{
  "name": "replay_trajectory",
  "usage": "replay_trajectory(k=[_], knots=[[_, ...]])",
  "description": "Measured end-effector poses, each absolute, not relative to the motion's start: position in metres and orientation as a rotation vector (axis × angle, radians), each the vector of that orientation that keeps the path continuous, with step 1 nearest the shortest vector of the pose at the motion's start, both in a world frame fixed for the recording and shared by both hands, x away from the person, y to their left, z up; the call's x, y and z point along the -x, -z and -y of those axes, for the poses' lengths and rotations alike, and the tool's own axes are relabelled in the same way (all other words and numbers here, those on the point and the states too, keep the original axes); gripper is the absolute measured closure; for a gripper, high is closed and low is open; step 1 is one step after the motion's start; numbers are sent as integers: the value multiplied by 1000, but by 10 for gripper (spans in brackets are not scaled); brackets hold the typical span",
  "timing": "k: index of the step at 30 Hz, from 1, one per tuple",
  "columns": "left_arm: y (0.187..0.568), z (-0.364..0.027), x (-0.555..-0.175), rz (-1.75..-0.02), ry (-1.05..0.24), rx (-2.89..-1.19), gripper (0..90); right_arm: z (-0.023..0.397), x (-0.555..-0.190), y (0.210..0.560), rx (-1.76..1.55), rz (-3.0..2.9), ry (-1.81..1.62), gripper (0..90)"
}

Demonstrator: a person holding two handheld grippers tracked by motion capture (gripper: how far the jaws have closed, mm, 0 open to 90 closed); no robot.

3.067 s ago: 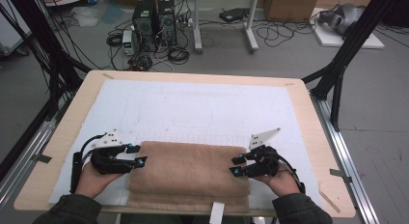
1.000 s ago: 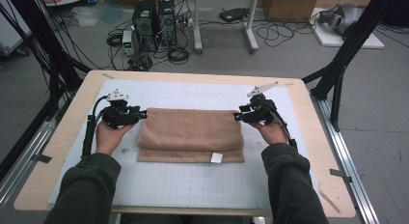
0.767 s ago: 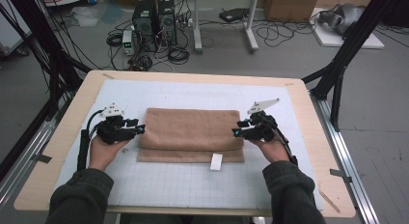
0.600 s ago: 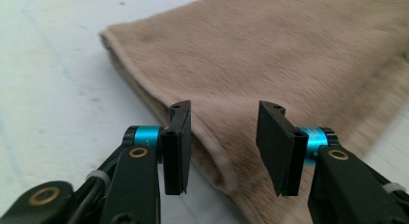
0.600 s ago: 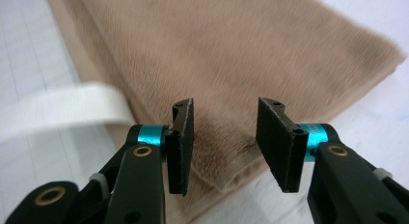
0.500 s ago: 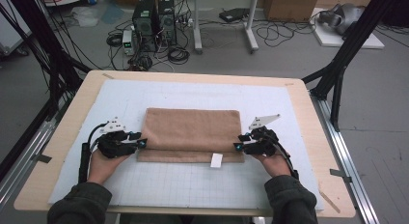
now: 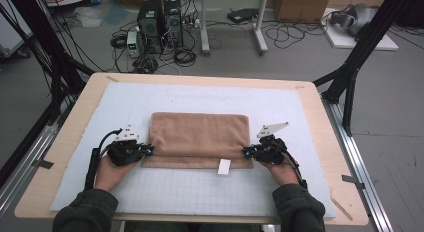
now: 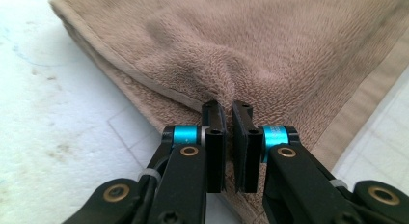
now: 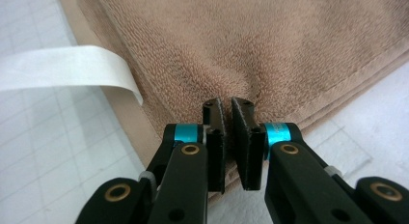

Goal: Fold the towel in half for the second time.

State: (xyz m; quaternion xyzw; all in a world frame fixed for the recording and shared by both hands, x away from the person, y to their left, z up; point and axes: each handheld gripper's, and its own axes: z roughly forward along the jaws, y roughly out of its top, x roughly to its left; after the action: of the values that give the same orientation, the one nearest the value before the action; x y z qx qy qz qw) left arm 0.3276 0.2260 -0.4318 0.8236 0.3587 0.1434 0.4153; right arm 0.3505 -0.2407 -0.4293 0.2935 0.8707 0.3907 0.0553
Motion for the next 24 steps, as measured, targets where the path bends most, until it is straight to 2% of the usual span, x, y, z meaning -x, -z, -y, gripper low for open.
replay_trajectory(k=[10,18,19,21,24], knots=[[405,-238,-315,-871,-385,-1998,846,241,-341,390,-819,-2602,-1238,847],[418,-238,-295,-854,-333,-2035,841,242,-321,396,-796,-2650,-1212,842],[420,-237,-294,-863,-324,-2043,817,243,-320,402,-802,-2678,-1201,831],[423,-238,-293,-898,-309,-2046,664,244,-320,412,-827,-2724,-1192,742],[412,-244,-292,-902,-341,-2001,580,249,-321,411,-861,-2691,-1229,698]])
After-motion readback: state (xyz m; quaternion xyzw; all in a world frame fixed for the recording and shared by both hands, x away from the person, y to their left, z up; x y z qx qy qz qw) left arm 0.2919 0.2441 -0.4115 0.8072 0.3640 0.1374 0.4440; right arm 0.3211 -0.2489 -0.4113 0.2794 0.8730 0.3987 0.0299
